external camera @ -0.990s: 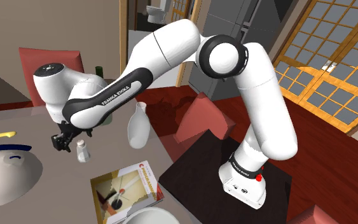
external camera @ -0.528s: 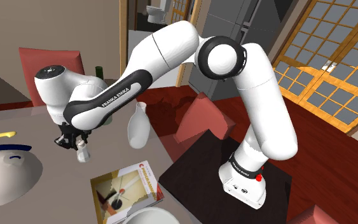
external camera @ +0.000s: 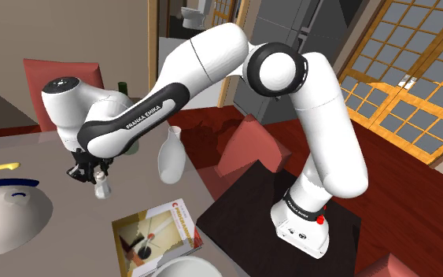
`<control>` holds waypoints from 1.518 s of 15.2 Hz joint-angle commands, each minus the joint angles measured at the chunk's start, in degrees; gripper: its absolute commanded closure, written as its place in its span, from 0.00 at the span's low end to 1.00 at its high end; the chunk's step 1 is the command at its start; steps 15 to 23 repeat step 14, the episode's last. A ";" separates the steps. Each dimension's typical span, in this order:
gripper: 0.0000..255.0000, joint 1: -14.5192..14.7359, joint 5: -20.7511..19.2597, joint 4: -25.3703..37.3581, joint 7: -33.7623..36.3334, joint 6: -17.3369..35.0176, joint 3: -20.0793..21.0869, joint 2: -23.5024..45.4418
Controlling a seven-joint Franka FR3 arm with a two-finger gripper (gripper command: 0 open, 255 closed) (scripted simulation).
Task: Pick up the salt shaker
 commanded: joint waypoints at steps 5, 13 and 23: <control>1.00 -0.52 1.17 0.15 -0.82 -2.81 0.94 -2.74; 1.00 -1.05 2.57 0.93 -1.89 -6.40 1.94 -5.72; 1.00 -1.05 2.57 0.94 -1.89 -6.40 1.94 -5.71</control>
